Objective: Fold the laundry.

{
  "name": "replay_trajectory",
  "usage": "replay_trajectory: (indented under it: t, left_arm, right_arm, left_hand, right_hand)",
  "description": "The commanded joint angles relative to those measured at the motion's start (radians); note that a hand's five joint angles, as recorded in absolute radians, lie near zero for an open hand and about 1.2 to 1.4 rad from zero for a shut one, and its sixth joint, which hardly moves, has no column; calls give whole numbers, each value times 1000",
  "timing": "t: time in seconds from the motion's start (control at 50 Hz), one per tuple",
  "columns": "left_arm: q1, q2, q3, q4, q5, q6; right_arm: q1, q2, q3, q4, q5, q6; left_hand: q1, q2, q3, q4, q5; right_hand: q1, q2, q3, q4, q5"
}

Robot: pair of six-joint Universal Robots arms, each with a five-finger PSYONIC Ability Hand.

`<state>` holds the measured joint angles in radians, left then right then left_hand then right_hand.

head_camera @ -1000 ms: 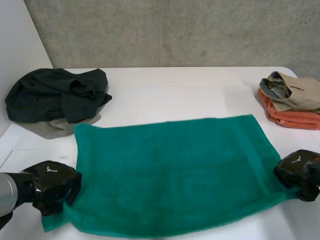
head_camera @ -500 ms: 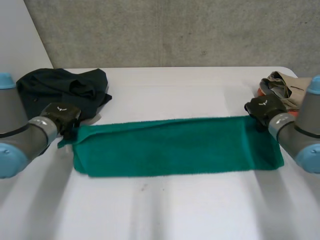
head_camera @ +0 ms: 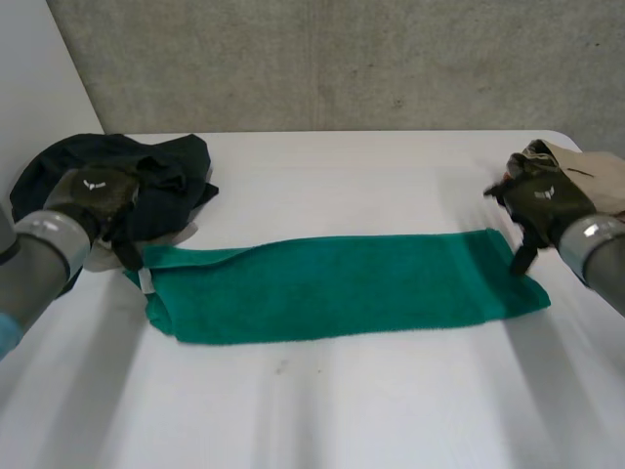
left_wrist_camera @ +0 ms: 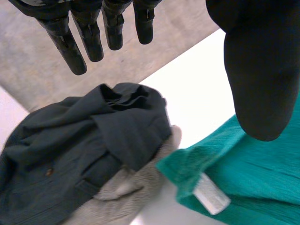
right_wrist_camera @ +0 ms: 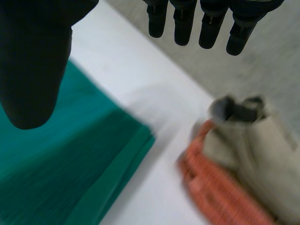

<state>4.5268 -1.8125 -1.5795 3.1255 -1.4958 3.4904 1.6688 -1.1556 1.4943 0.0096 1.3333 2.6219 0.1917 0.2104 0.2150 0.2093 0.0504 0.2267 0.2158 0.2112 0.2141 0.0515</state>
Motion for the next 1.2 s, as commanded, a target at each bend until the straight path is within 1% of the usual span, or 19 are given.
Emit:
replay_trajectory:
  t: [0.02, 0.08, 0.16, 0.2, 0.22, 0.3, 0.48, 0.56, 0.64, 0.7, 0.76, 0.84, 0.88, 0.94, 1.0, 1.08, 1.12, 1.16, 1.2]
  left_arm:
    - [28, 29, -166, 103, 153, 29]
    - [40, -14, -178, 163, 180, 52]
    - [34, -60, -152, 176, 157, 45]
    - [28, -76, -140, 174, 146, 41]
    - [25, -82, -133, 173, 141, 38]
    - [-1, -113, -106, 160, 117, 19]
    - [-60, -263, 8, 217, 56, 22]
    - [-78, -347, 90, 243, 14, 38]
    - [-68, -428, 191, 254, -66, 96]
    - [-32, -478, 274, 255, -142, 162]
    - [-8, -487, 309, 237, -178, 188]
    - [-6, -436, 290, 167, -132, 188]
    - [-9, -383, 250, 139, -77, 174]
    - [-9, -293, 190, 146, -20, 141]
    - [-3, -226, 147, 162, 2, 113]
    - [43, -104, 70, 173, 23, 59]
    - [60, -67, 43, 173, 32, 42]
    - [83, -19, 4, 173, 58, 20]
    - [95, 10, -19, 174, 83, 7]
  right_arm:
    - [-93, -16, 173, -3, -69, -57]
    - [-119, 31, 214, -124, -89, -63]
    - [-127, 99, 210, -209, -92, -65]
    - [-129, 137, 184, -224, -85, -68]
    - [-133, 143, 173, -223, -82, -63]
    - [-176, 120, 175, -211, -60, -33]
    - [-230, 27, 264, -174, -161, -77]
    - [-242, 8, 290, -187, -171, -83]
    - [-262, 4, 288, -221, -154, -91]
    - [-284, 8, 276, -226, -145, -103]
    - [-294, 7, 270, -218, -144, -115]
    - [-314, 2, 273, -207, -151, -135]
    - [-319, 2, 274, -207, -151, -146]
    - [-333, 2, 270, -204, -148, -158]
    - [-345, -1, 262, -204, -137, -172]
    - [-382, -18, 232, -194, -79, -230]
    - [-400, -27, 201, -175, -8, -301]
    - [-394, -45, 169, -162, 53, -374]
    - [-364, -58, 152, -164, 76, -404]
  left_hand:
    - [-17, -36, -40, -35, -50]
    - [-17, -36, -40, -35, -50]
    - [-17, -36, -40, -35, -50]
    - [-17, -36, -40, -35, -50]
    - [-17, -36, -40, -35, -50]
    - [-17, -36, -40, -35, -50]
    - [-17, -36, -40, -35, -50]
    - [-17, -36, -40, -35, -50]
    - [-17, -36, -40, -35, -50]
    - [-17, -36, -40, -35, -50]
    - [-17, -36, -40, -35, -50]
    - [-17, -36, -40, -35, -50]
    - [-17, -36, -40, -35, -50]
    - [-17, -36, -40, -35, -50]
    - [-17, -36, -40, -35, -50]
    - [-17, -36, -40, -35, -50]
    - [-17, -36, -40, -35, -50]
    - [-17, -36, -40, -35, -50]
    - [-17, -36, -40, -35, -50]
  right_hand:
    - [92, 102, 107, 104, 92]
    - [165, 176, 180, 177, 165]
    - [335, 346, 350, 347, 335]
    - [940, 951, 955, 952, 940]
    - [1167, 1178, 1183, 1180, 1168]
    - [1170, 1180, 1185, 1182, 1170]
    - [1170, 1180, 1185, 1182, 1170]
    - [1170, 1180, 1185, 1182, 1170]
    - [1170, 1180, 1185, 1182, 1170]
    - [1170, 1180, 1185, 1182, 1170]
    - [1170, 1180, 1185, 1182, 1170]
    - [1170, 1180, 1185, 1182, 1170]
    - [1170, 1180, 1185, 1182, 1170]
    - [1170, 1180, 1185, 1182, 1170]
    - [1170, 1180, 1185, 1182, 1170]
    - [1170, 1180, 1185, 1182, 1170]
    - [1170, 1180, 1185, 1182, 1170]
    - [1170, 1180, 1185, 1182, 1170]
    - [1170, 1180, 1185, 1182, 1170]
